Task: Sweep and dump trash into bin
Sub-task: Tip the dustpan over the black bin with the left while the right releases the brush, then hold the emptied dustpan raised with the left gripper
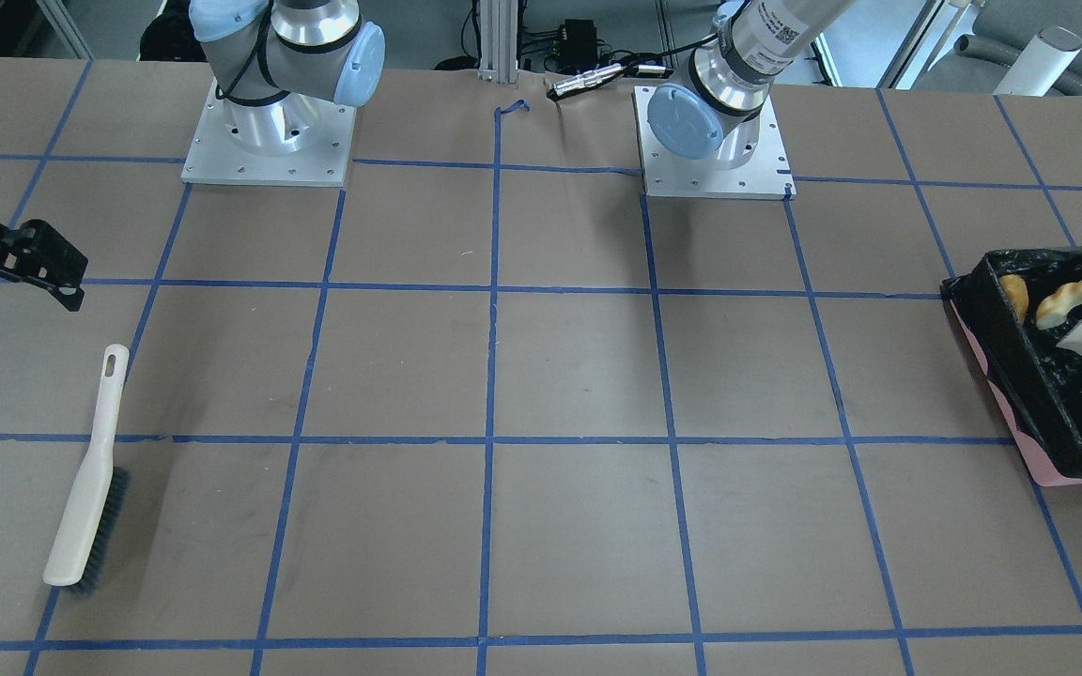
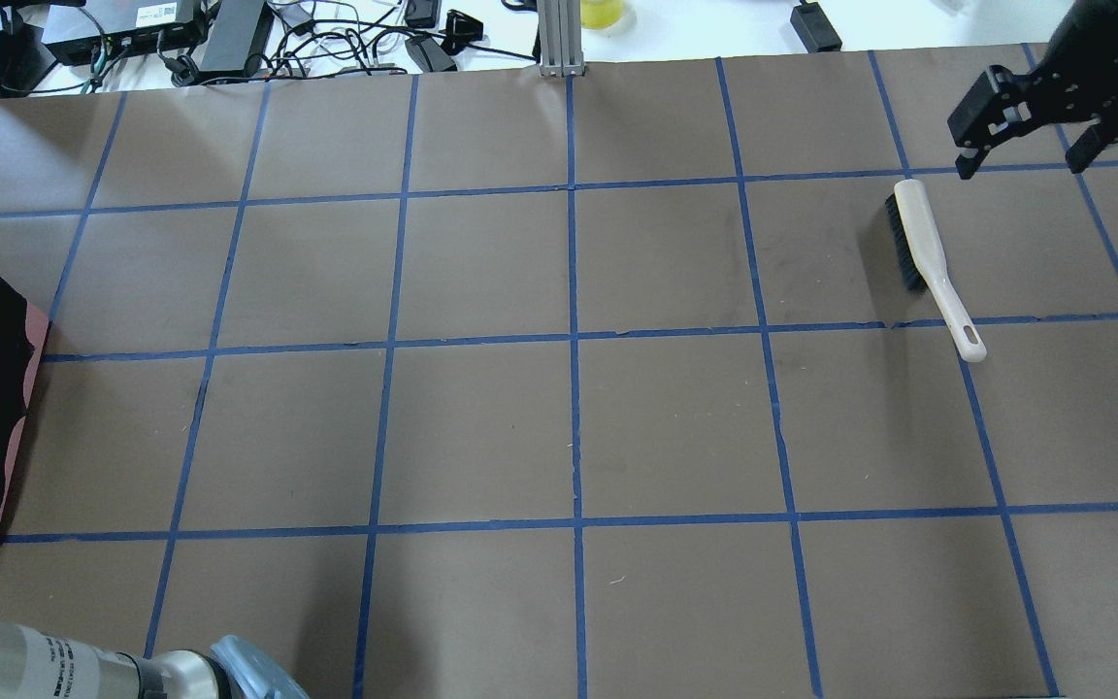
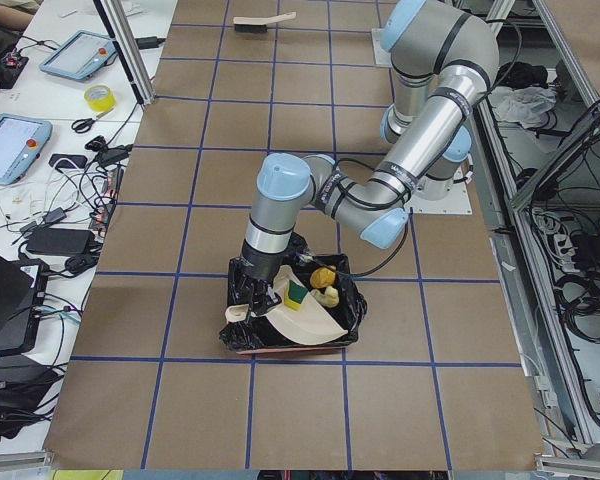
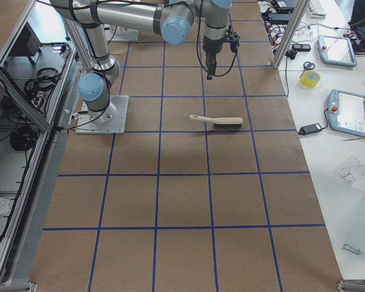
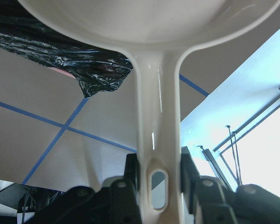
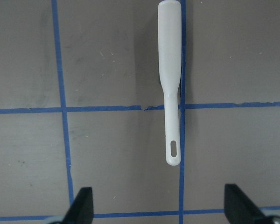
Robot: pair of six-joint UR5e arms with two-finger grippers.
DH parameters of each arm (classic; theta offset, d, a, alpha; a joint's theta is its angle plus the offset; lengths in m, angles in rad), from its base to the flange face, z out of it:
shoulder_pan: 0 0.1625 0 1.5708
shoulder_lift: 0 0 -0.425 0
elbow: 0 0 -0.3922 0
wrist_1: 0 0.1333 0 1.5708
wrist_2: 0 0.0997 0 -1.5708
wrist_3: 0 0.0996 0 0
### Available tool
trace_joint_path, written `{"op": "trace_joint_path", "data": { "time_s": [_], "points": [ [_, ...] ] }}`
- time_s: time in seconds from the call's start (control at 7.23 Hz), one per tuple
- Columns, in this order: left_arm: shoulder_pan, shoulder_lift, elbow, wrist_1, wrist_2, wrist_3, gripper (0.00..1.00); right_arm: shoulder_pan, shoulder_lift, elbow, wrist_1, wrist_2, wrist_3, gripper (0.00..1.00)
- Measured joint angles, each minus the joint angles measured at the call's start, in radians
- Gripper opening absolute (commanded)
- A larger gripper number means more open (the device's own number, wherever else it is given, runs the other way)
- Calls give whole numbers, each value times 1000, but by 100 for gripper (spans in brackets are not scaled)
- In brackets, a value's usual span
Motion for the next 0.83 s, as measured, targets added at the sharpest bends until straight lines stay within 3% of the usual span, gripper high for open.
{"op": "trace_joint_path", "data": {
  "time_s": [0.41, 0.83],
  "points": [
    [-2, 28, -31, 99, 2, 1, 6, 209, -19, -36, -18, -4, 223, 100],
    [0, 106, -210, 341, 8, 1, 1, 261, -59, 0, -39, -8, 233, 95]
  ]
}}
